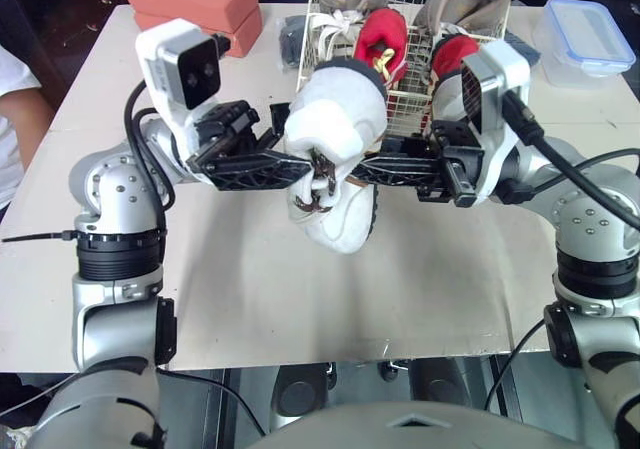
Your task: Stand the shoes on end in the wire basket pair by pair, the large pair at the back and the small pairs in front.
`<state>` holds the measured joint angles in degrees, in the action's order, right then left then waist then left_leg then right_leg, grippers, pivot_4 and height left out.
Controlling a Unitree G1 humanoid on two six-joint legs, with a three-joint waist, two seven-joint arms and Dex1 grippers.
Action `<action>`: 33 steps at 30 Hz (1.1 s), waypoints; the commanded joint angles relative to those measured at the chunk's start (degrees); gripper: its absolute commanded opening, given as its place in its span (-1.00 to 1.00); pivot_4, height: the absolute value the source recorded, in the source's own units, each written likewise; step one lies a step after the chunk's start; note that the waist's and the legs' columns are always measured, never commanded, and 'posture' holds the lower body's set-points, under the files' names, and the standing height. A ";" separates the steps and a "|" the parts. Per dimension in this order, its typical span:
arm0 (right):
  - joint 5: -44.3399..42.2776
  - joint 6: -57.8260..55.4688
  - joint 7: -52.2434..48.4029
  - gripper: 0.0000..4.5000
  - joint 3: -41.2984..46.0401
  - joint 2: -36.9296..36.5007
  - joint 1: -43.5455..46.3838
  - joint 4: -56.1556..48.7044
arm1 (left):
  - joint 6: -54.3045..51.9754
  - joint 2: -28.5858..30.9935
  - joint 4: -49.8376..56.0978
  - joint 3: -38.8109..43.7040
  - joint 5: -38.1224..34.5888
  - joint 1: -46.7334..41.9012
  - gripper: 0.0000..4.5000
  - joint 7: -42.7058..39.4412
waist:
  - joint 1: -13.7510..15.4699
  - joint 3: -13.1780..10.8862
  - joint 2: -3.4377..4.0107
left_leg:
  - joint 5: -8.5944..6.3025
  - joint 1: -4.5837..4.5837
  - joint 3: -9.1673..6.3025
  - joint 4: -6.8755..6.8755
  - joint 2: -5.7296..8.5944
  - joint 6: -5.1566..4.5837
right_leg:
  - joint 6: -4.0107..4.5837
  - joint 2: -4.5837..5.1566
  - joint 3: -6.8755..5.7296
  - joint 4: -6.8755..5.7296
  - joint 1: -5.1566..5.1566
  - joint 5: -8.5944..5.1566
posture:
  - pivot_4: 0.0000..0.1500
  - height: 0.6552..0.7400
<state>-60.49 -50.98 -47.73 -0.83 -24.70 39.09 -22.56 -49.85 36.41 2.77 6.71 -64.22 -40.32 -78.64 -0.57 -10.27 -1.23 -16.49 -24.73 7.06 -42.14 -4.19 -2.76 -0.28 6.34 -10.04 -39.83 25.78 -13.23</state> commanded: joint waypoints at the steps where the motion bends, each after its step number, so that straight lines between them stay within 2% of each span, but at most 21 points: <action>1: -1.19 0.76 -0.44 -1.00 -0.38 0.18 0.19 -3.63 | -0.85 0.18 -0.14 0.76 0.24 -1.15 0.09 0.65 | -0.01 0.00 0.00 | 0.00 0.00 0.00 0.00 0.00 0.00 | 0.00 0.00 0.00 0.00 0.00 0.00 | 1.00 -0.27; 2: -1.17 0.72 -0.37 -1.00 -0.33 0.15 0.08 -3.58 | -0.94 0.20 -0.05 0.76 0.31 -1.07 -0.12 0.71 | -0.02 0.00 0.00 | 0.00 0.01 0.00 0.00 0.00 0.00 | 0.00 0.00 0.00 0.00 0.00 0.00 | 1.00 -0.27; 5: -1.59 0.46 0.23 -1.00 0.03 0.38 -0.04 -3.11 | -0.59 0.06 0.25 0.65 0.96 -0.76 -0.56 0.90 | -0.02 0.00 0.00 | 0.00 0.01 0.00 0.00 0.00 0.00 | 0.00 0.00 0.00 0.00 0.00 0.00 | 1.00 -0.27; 7: -1.41 0.40 0.22 -0.55 0.12 0.14 -0.06 -2.80 | -0.37 -0.43 0.33 1.15 0.85 -0.70 -0.62 1.60 | -0.01 0.00 0.00 | 0.00 0.01 0.00 0.00 0.00 0.00 | 0.00 0.00 0.00 0.00 0.00 0.00 | 1.00 -0.27; 9: -0.34 0.51 -0.76 -0.29 -0.26 -1.15 -0.53 -3.17 | 0.04 -1.02 0.11 2.20 0.62 -0.88 -0.62 2.97 | -0.01 0.00 0.00 | 0.00 0.01 0.00 0.00 0.00 0.00 | 0.00 0.00 0.01 0.00 0.00 0.00 | 1.00 -0.27; 11: 1.23 1.10 -1.00 0.14 -0.38 -2.57 -1.39 -4.09 | 1.08 -1.54 -0.22 3.43 0.81 -1.07 -0.63 4.35 | 0.14 0.00 0.00 | 0.00 -0.01 -0.02 0.00 0.00 0.00 | 0.00 0.01 0.00 0.00 0.00 0.00 | 1.00 -0.27; 13: 2.84 1.93 -0.17 0.48 0.41 -4.32 -2.67 -5.55 | 2.40 -2.12 -1.02 5.35 0.73 -1.44 -0.63 6.40 | 0.16 0.00 0.00 | 0.00 -0.01 -0.01 0.00 0.01 0.00 | 0.00 0.02 0.00 0.01 0.00 0.00 | 1.00 -0.27; 14: 3.85 2.62 0.31 0.73 1.01 -5.20 -3.34 -6.36 | 2.99 -2.25 -1.30 6.17 0.87 -1.56 -0.63 7.18 | 0.14 0.00 0.01 | 0.00 -0.01 -0.02 0.00 0.00 0.00 | 0.00 0.03 0.00 0.02 0.00 0.00 | 1.00 -0.27; 16: 6.04 4.68 1.49 1.00 3.27 -7.15 -5.02 -8.00 | 5.23 -2.45 -2.02 7.60 2.11 -1.97 -0.63 8.68 | 0.15 -0.01 0.01 | 0.00 -0.01 -0.01 0.01 0.01 0.00 | 0.00 0.03 0.00 0.01 0.00 0.00 | 1.00 -0.27; 21: 8.28 7.52 4.95 1.00 7.63 -10.11 -6.96 -11.11 | 10.50 -3.02 -4.42 8.72 5.77 -3.70 -0.64 10.02 | 0.34 0.00 0.00 | 0.00 0.00 0.00 0.00 0.01 0.00 | -0.01 0.03 -0.01 0.01 0.00 0.00 | 1.00 -0.27; 26: 13.40 10.33 6.41 1.00 10.04 -14.94 -9.84 -14.60 | 20.29 -4.42 -10.14 6.93 13.49 -6.49 -0.64 7.63 | 0.74 -0.01 0.00 | 0.00 0.00 0.01 0.01 0.02 0.00 | -0.01 0.02 -0.03 0.02 0.00 -0.01 | 1.00 -0.27; 33: 14.83 11.22 9.87 1.00 13.33 -17.91 -12.70 -17.68 | 31.07 -7.53 -20.32 5.50 20.62 -13.47 -0.64 3.28 | 1.39 -0.01 -0.02 | 0.00 -0.02 0.03 0.00 0.03 0.00 | -0.08 0.01 -0.10 0.03 0.00 -0.05 | 1.00 -0.27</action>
<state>-45.56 -41.00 -39.40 9.74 -42.30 26.29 -38.13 -22.01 29.23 -16.48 11.94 -44.61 -51.19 -73.73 0.82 -10.29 -1.24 -16.49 -24.75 7.09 -42.14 -4.16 -2.76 -0.35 6.35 -10.14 -39.79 25.78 -13.27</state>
